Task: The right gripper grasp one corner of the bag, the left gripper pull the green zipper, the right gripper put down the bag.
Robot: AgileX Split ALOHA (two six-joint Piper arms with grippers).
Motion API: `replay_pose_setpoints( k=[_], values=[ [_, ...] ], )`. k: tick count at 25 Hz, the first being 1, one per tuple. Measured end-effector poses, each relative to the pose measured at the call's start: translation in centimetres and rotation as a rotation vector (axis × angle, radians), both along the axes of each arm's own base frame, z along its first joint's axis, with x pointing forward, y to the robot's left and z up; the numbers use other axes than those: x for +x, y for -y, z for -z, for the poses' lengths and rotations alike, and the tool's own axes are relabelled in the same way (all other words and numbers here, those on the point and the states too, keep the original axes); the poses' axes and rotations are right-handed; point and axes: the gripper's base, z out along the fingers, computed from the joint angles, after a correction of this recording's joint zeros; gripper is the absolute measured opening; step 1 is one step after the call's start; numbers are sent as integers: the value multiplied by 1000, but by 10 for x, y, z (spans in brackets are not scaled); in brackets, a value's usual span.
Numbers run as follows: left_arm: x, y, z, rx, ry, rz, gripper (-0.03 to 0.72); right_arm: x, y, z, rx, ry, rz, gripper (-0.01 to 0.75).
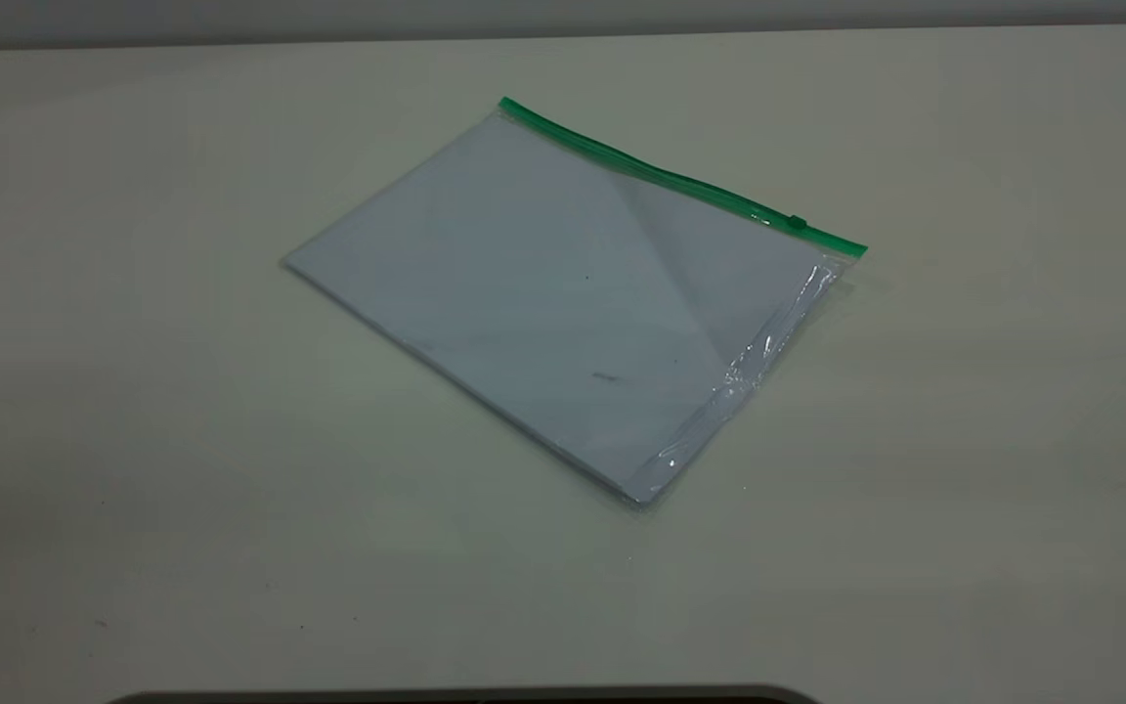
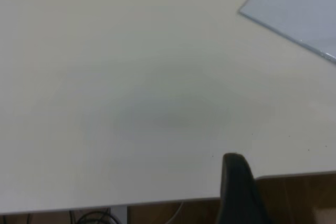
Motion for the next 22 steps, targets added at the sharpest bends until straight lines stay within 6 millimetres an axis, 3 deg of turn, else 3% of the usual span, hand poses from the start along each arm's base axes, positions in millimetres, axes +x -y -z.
replay_pose_setpoints(
  k=[6,10,16,22],
  values=[
    [1,0,0,-1,-5,-1,499,1,-1,-3,-2,14,-12,413],
    [18,2,-14,-31,-18,0,499,28,-5,-14,-14,-3,-57,413],
    [89,8,-35,-32,-88,53,501,96,-15,-11,-13,-139,-124,457],
    [161,16,-42,-24,-132,148,540,160,-28,17,71,-274,-197,515]
  ],
)
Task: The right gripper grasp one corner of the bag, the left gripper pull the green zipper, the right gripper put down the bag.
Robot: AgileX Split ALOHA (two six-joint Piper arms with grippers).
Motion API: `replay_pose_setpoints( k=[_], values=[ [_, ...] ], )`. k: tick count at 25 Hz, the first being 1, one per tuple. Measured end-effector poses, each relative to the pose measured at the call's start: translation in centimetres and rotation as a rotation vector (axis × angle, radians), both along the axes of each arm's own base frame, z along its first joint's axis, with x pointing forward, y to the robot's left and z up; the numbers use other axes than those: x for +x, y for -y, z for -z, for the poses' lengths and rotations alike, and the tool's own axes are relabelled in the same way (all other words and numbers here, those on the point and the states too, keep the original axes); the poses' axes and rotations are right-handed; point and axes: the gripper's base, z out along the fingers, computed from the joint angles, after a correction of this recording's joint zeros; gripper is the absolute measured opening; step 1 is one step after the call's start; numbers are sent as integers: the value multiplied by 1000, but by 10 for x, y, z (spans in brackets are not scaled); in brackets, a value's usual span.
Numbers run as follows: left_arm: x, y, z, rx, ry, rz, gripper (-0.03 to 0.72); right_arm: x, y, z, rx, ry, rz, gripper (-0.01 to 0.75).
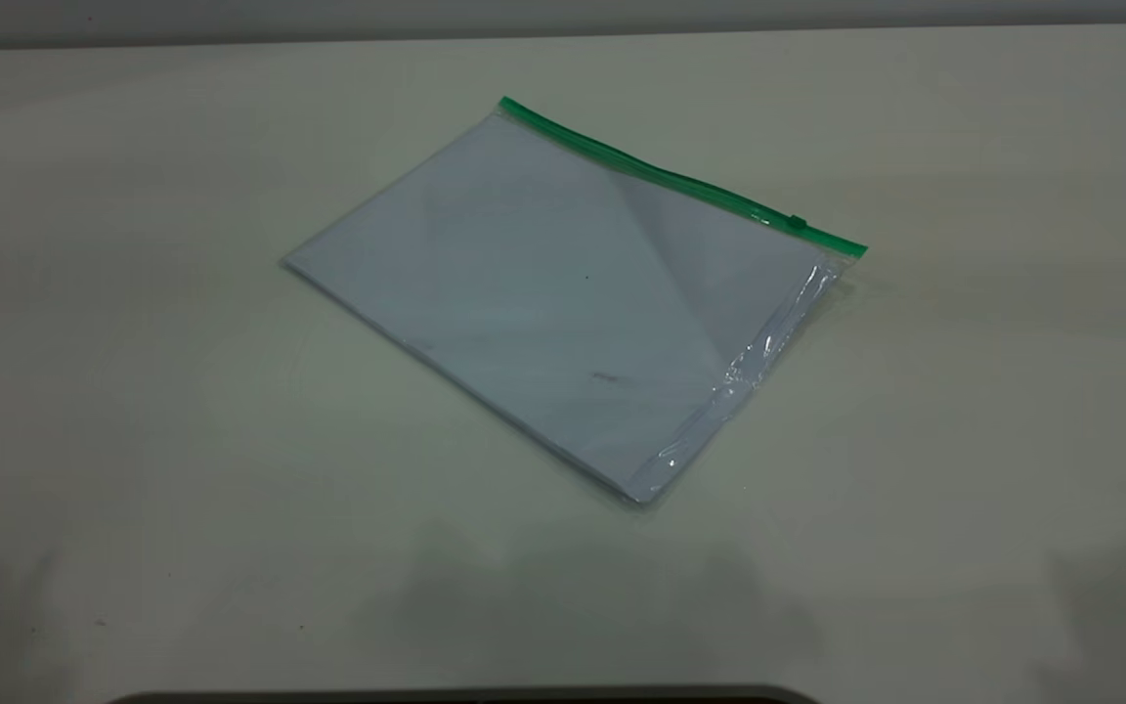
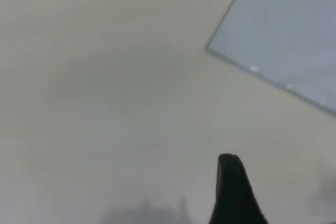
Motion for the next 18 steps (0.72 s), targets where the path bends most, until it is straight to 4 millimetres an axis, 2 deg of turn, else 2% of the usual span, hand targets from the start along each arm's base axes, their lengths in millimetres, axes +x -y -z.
replay_pose_setpoints(
  k=[4,9,14,18],
  values=[
    [40,6,4,-9,-42,65,545,39,-10,33,74,-131,-31,518],
    [76,9,17,-4,-113,124,545,87,-21,69,171,-223,-50,518],
    [100,11,29,-14,-163,134,545,130,-28,114,210,-260,-81,518],
    [111,12,38,-17,-188,148,545,163,-34,150,259,-280,-111,518]
  ],
)
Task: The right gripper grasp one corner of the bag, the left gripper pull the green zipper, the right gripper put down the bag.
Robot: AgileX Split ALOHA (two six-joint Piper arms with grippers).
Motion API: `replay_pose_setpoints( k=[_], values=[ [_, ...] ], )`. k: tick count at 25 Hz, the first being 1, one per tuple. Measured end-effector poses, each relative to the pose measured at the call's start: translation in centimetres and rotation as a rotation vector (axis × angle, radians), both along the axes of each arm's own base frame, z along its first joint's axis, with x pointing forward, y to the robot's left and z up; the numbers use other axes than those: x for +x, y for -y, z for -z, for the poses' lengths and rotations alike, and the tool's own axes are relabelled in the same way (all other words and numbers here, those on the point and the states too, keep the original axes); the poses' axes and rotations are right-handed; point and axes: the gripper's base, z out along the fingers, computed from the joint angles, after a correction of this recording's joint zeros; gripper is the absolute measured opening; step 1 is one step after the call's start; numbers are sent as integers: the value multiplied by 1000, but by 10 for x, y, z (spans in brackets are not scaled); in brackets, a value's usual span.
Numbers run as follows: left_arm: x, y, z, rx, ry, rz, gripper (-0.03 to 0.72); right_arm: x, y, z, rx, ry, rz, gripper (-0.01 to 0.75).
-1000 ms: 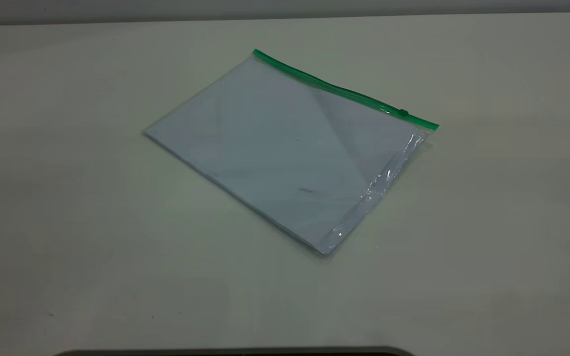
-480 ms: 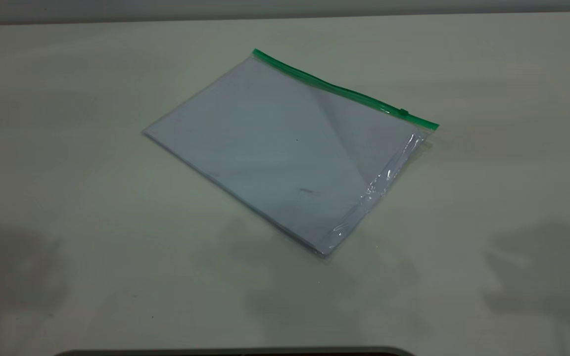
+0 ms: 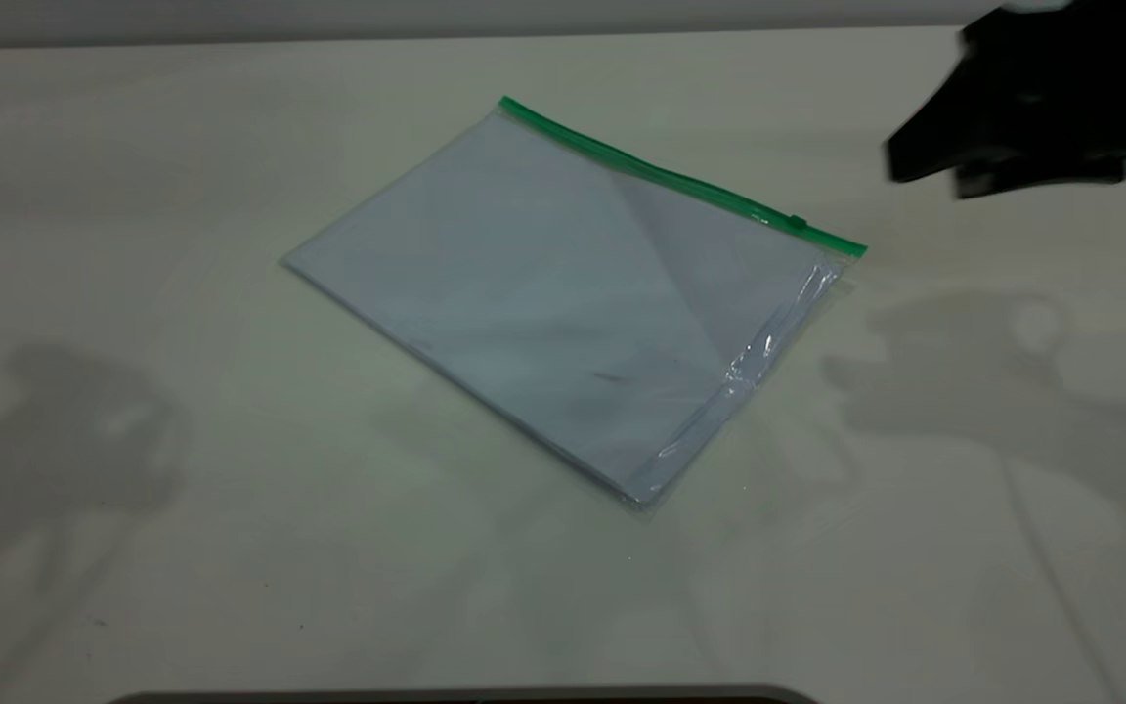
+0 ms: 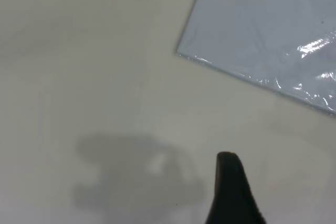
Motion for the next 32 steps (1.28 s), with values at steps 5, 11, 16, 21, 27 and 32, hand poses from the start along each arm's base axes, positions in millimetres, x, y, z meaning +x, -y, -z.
replay_pose_setpoints(
  k=[5,11,16,21,27,32],
  values=[
    [5,0,5,0,-16,3,545,36,-1,50,54,-51,-24,518],
    [6,0,4,0,-9,2,545,65,26,87,123,-72,-12,520],
    [6,0,4,1,-3,0,545,73,39,107,153,-85,-57,520],
    [6,0,4,0,-2,1,545,77,37,126,186,-102,-89,520],
    [6,0,4,0,-2,1,545,80,34,139,243,-112,-93,520],
    [7,1,4,-15,-1,-6,545,81,28,143,308,-98,-83,516]
  ],
)
